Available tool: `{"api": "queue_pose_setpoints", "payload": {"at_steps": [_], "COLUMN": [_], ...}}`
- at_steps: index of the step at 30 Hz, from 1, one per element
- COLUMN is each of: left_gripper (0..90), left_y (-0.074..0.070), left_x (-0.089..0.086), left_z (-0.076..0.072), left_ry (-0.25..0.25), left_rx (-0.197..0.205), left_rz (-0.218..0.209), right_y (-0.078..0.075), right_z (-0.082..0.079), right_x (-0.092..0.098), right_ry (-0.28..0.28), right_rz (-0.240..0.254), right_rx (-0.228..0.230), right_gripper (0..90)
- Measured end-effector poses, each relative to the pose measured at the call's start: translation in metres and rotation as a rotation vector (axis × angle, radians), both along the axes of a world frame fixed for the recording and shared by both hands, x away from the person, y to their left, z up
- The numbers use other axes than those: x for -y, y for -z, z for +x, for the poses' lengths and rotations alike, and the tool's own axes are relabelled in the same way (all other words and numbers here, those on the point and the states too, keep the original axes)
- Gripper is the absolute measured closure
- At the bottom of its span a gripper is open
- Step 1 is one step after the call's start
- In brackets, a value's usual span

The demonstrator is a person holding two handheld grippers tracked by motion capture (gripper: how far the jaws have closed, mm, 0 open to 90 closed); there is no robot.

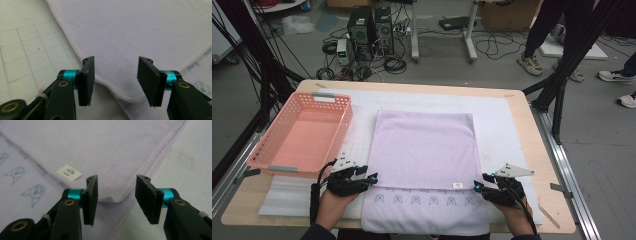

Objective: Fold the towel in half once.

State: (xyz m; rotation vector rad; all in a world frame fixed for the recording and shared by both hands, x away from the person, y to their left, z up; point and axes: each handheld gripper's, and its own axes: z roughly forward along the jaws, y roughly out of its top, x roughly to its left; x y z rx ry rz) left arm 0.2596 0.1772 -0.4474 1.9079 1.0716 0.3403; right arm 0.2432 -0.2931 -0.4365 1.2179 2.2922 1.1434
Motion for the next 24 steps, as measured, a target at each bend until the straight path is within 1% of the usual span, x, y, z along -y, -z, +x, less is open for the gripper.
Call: {"api": "queue_pose_setpoints", "payload": {"at_steps": [2, 3, 4, 5, 6, 7, 9, 11, 12, 13, 14, 17, 19, 20, 22, 24], "left_gripper": [58.2, 62.8, 67.2, 71.1, 75.0, 78.0, 81.9, 85.5, 87.1, 88.8, 89.5, 89.7, 89.7, 89.7, 89.7, 89.7], "left_y": [0.001, 0.001, 0.001, 0.002, 0.001, 0.001, -0.001, -0.002, -0.002, -0.003, -0.003, -0.005, -0.006, -0.008, -0.011, -0.013], "left_x": [0.001, 0.001, 0.002, 0.003, 0.003, 0.003, 0.003, 0.002, 0.002, 0.002, 0.002, 0.002, 0.002, 0.001, 0.001, 0.0], "left_z": [-0.003, -0.004, -0.005, -0.006, -0.006, -0.007, -0.008, -0.009, -0.009, -0.009, -0.009, -0.01, -0.011, -0.012, -0.015, -0.019], "left_ry": [0.007, 0.017, 0.022, 0.024, 0.028, 0.024, 0.028, 0.035, 0.034, 0.036, 0.039, 0.036, 0.037, 0.04, 0.045, 0.051], "left_rx": [0.005, 0.003, 0.007, 0.013, 0.019, 0.026, 0.038, 0.047, 0.051, 0.052, 0.052, 0.051, 0.053, 0.054, 0.061, 0.067], "left_rz": [0.011, 0.024, 0.031, 0.04, 0.056, 0.058, 0.057, 0.054, 0.05, 0.041, 0.035, 0.02, 0.002, -0.011, -0.021, -0.03], "right_y": [0.0, 0.001, 0.002, 0.004, 0.007, 0.007, 0.005, 0.005, 0.006, 0.006, 0.006, 0.006, 0.005, 0.004, 0.0, -0.005], "right_z": [-0.004, -0.006, -0.006, -0.006, -0.005, -0.005, -0.004, -0.004, -0.004, -0.004, -0.003, -0.003, -0.004, -0.005, -0.008, -0.011], "right_x": [-0.001, -0.002, -0.004, -0.005, -0.007, -0.007, -0.007, -0.009, -0.01, -0.01, -0.01, -0.008, -0.008, -0.008, -0.006, -0.002], "right_ry": [-0.008, -0.013, -0.017, -0.019, -0.021, -0.018, -0.014, -0.017, -0.02, -0.024, -0.03, -0.024, -0.025, -0.027, -0.03, -0.031], "right_rz": [-0.001, -0.014, -0.025, -0.054, -0.066, -0.063, -0.064, -0.068, -0.083, -0.088, -0.077, -0.067, -0.072, -0.069, -0.055, -0.04], "right_rx": [-0.009, -0.007, -0.017, -0.027, -0.038, -0.035, -0.03, -0.026, -0.025, -0.022, -0.02, -0.031, -0.026, -0.023, -0.015, 0.003], "right_gripper": [53.9, 54.3, 55.6, 57.2, 58.6, 61.7, 64.3, 70.7, 78.1, 83.6, 85.2, 86.5, 86.9, 86.9, 87.0, 87.1]}}
